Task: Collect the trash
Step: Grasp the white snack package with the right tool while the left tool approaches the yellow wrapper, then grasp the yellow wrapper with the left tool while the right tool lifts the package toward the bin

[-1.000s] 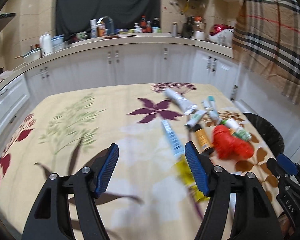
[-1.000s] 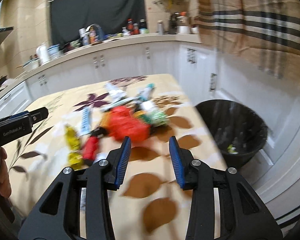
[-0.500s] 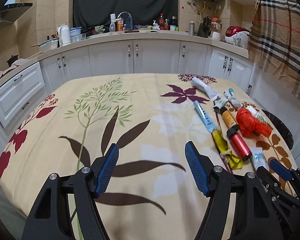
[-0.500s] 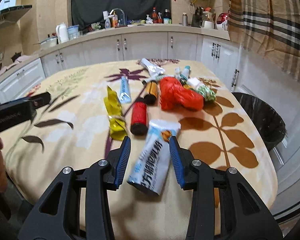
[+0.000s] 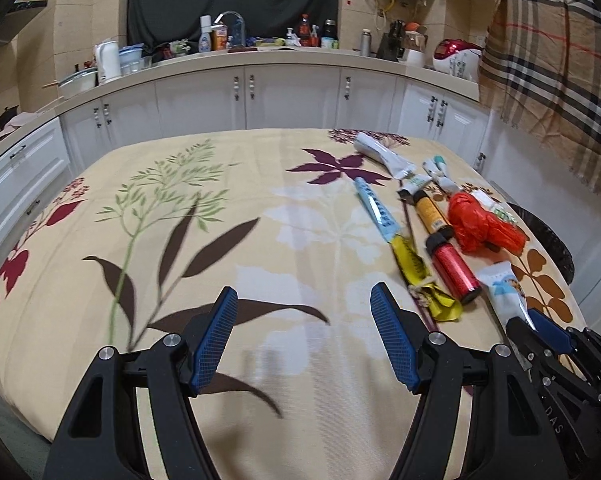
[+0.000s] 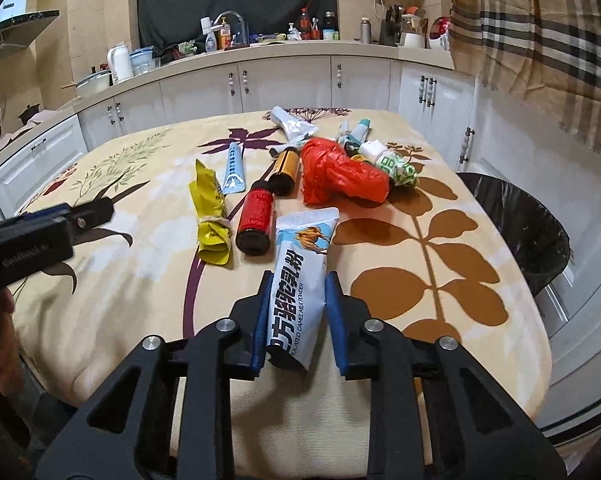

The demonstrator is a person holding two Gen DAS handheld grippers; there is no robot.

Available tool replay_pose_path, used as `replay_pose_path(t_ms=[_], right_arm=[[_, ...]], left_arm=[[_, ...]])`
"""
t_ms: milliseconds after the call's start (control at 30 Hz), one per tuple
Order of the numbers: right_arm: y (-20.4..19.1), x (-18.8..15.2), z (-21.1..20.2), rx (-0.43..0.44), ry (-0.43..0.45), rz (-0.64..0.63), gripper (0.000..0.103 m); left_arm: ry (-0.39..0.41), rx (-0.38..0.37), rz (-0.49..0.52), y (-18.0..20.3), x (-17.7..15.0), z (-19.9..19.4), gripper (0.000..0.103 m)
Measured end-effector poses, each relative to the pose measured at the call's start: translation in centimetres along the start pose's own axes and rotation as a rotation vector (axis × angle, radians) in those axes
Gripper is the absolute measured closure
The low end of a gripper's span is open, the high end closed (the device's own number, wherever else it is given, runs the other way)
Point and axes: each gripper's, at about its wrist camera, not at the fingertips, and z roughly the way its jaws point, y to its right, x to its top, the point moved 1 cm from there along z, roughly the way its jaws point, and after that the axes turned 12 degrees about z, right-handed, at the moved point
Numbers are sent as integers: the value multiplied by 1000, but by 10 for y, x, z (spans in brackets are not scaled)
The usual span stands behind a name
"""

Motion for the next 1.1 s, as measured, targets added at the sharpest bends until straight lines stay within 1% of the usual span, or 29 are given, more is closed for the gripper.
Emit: replay_pose_path(t_ms=[233,400,567,767,900,933,1000,1067,1100], right_arm=[[14,4,-3,2,12,19,82],[32,9,-9,-2,31,47,82],[48,17,-17,-20,68,68,82],[72,26,-13,-42,84,112,82],[83,30,-11,-47,87,131,82],[84,31,-10,-49,86,134,82],[84,31,-9,-48,85,136,82],[84,32,-7,-47,83,136,82],[83,32,-7,-46,82,135,82]], left_arm=[[-18,-35,34,26,9,12,36],[-43,-48,54,44,17,26,36],[-77,-61,65,58,25,41,36],[-126,-69,77,68,28,58,36],[-142,-77,100,73,27,63,50],[-139,-68,109,74,27,62,53],[-135,-58,131,76,27,61,65],[-124,-54,145,75,25,60,73],[-119,-60,146,73,25,59,73]])
